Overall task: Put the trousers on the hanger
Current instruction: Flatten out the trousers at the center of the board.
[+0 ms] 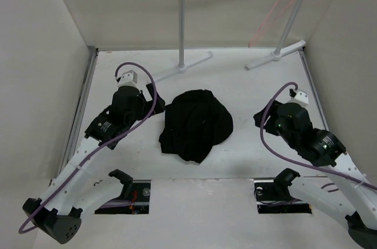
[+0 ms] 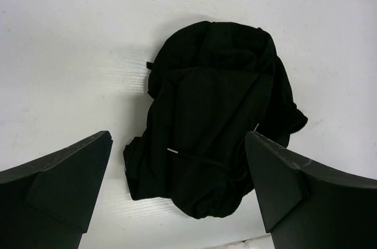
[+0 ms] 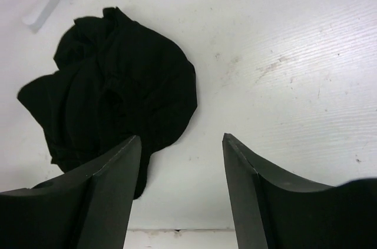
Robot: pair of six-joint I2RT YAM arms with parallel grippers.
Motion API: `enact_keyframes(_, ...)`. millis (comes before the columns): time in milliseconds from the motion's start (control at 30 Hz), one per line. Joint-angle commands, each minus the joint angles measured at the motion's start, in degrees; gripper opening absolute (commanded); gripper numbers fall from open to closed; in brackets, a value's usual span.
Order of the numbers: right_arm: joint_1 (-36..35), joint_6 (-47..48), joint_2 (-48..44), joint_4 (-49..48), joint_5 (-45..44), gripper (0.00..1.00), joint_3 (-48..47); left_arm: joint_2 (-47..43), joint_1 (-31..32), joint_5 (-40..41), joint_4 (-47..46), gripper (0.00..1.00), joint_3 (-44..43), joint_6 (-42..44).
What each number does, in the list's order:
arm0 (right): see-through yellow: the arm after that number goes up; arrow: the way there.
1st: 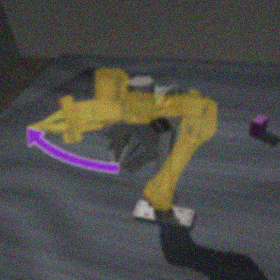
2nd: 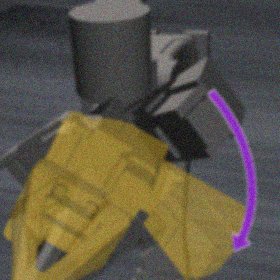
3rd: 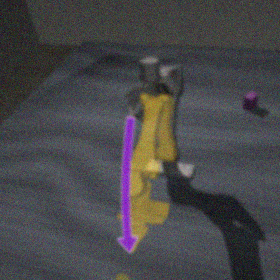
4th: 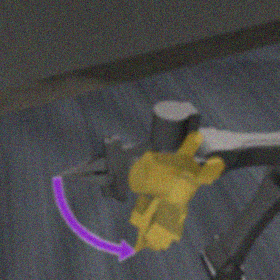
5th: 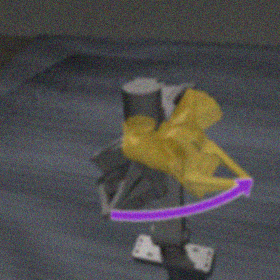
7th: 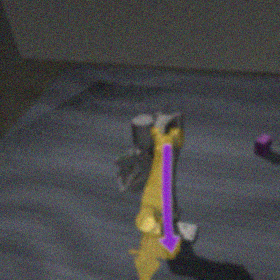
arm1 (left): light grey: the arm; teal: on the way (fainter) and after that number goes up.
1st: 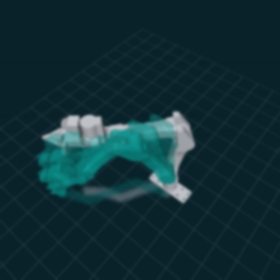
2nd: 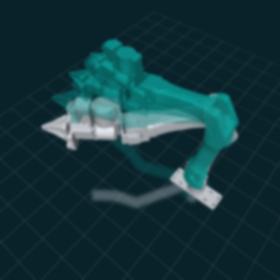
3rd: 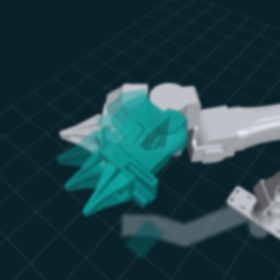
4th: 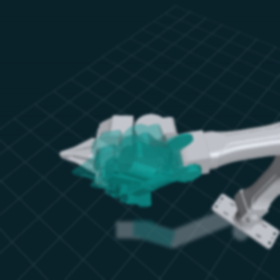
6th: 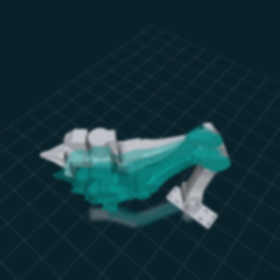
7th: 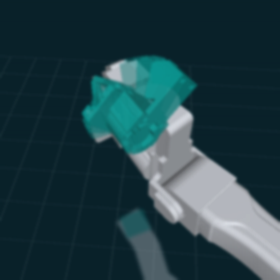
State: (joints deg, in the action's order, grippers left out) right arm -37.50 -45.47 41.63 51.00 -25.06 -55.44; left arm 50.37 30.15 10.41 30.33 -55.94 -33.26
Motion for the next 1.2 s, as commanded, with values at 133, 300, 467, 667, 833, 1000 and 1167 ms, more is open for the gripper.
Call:
enact_keyframes(133, 0.63, 1.09, -4.71, -3.1, 2.37, 0.56, 0.5, -2.03, -5.75, -2.34, -4.67, 1.0, 1.45, -3.38)
enact_keyframes(300, 0.45, 4.16, -1.82, -3.19, 5.19, 0.08, -0.63, -2.64, -7.79, 4.61, -0.53, 1.0, 1.1, -5.68)
enact_keyframes(467, -2.35, 4.95, 8.01, -5.64, 6.43, 0.14, -5.55, -1.68, -8.57, 1.99, -4.3, 0.24, 2.15, -0.95)
enact_keyframes(667, -6.67, 7.94, 24.27, -14.52, 5.2, 0.81, -9.15, 1.39, -14.37, -3.9, -8.79, 0.38, 5.58, -0.06)
enact_keyframes(833, -6.76, 8.21, 37.88, -21.54, 6.59, 0.85, -11.88, 4.82, -13.94, -5.76, -10.2, 0.58, 6.46, 0.21)
enact_keyframes(1000, -7.1, 7.16, 48.09, -27.62, 13.27, 0.78, -13.02, 6.14, -12.53, -6.54, -12.13, 0.65, 8.31, 0.21)
enact_keyframes(1167, -7.11, 4.61, 42.44, -23.33, 7.16, 0.1, -9.71, 8.16, -10.26, -6.64, -13.53, 0.67, 7.61, -0.14)
